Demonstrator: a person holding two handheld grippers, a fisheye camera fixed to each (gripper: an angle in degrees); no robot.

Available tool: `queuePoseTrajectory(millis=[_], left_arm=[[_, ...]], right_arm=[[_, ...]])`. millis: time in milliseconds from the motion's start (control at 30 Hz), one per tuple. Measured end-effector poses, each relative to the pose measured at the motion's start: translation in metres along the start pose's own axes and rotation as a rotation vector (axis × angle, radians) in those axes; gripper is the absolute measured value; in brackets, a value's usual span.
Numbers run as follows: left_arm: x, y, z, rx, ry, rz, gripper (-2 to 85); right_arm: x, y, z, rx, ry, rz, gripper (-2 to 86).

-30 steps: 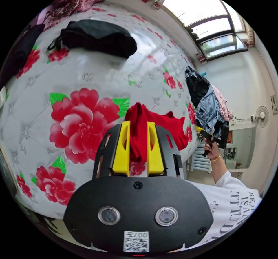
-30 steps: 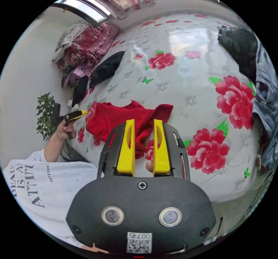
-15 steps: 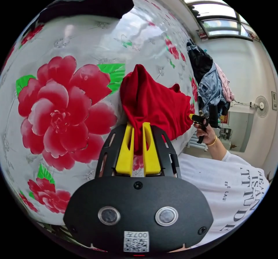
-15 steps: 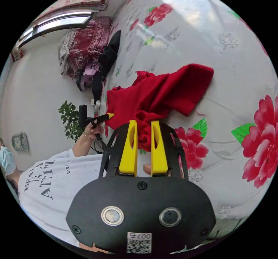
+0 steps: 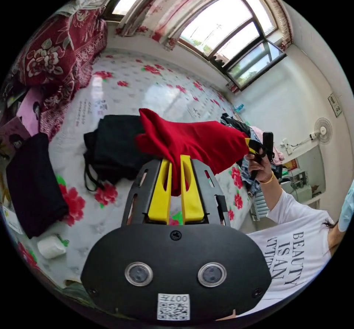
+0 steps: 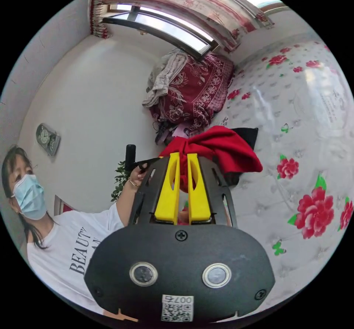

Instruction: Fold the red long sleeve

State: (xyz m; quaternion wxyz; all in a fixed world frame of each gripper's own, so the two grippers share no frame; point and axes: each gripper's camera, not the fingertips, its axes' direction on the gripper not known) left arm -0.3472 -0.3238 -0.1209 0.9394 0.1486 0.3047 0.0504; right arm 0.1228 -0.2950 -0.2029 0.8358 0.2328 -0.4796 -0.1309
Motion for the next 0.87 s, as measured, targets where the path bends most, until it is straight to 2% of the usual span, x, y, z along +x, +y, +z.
queuePoseTrajectory(millis=[133,200,267,333,467,733,867], left_arm=[[-0.063,-0.006,0.043,-0.07,-0.203,-0.204,5.3],[-0.097,0.023,0.089,-0.208,-0.392,-0.333,6.0],[-0.099,0.056,0.113,-0.259,-0.451,-0.353,6.0],[-0.085,0.089,0.121,-0.236,-0.507,-0.341,6.2],[-0.028,0.161,0.117,-0.127,-0.54,-0.301,6.5],[0.086,0.229,0.16,-0.301,-0.426,-0.071,4.3],[0.127,0.23,0.185,-0.392,-0.37,0.033,4.0]], right_arm=[[0.05,-0.024,0.072,-0.067,0.13,0.112,2.8],[0.092,-0.003,0.115,-0.178,0.275,0.198,3.1],[0.113,0.027,0.131,-0.242,0.316,0.247,3.4],[0.118,0.064,0.127,-0.245,0.302,0.241,3.8],[0.099,0.15,0.067,-0.181,0.457,0.18,4.7],[0.064,0.263,-0.109,-0.07,1.072,0.28,8.2],[0.025,0.291,-0.22,0.18,1.497,0.381,10.4]])
